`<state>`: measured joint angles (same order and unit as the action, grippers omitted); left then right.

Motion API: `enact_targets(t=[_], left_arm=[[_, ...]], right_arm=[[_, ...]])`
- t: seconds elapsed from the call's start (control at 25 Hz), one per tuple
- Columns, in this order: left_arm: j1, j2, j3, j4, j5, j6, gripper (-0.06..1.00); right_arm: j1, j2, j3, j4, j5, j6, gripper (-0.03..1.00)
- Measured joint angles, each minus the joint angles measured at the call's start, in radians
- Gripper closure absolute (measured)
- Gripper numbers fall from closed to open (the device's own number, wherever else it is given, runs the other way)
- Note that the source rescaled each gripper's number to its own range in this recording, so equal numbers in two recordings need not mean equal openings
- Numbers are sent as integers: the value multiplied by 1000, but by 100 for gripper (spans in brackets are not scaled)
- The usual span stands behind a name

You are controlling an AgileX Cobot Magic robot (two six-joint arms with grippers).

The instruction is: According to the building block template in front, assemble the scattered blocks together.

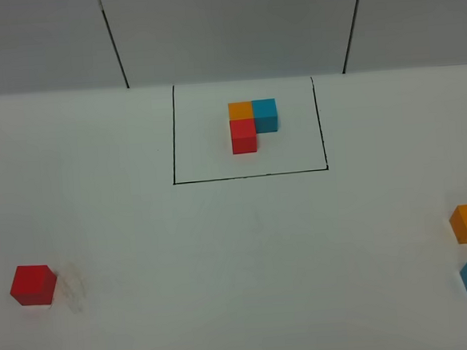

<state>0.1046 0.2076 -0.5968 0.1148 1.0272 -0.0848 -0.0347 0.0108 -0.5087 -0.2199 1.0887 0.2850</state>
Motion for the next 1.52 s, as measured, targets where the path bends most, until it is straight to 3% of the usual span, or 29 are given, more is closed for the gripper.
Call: enact_targets(t=[0.32, 0.52, 1.16, 1.52], left_arm=[[0, 134, -215, -25, -19, 22, 12], [0, 299, -276, -47, -19, 48, 12], [0, 743, -278, -50, -28, 51, 12], [0, 843, -167, -50, -234, 56, 12]], right_arm=[[0, 0, 0, 0, 0, 0, 97], [0, 0, 0, 0, 0, 0, 97], [0, 0, 0, 0, 0, 0, 97], [0, 0, 0, 0, 0, 0, 97]])
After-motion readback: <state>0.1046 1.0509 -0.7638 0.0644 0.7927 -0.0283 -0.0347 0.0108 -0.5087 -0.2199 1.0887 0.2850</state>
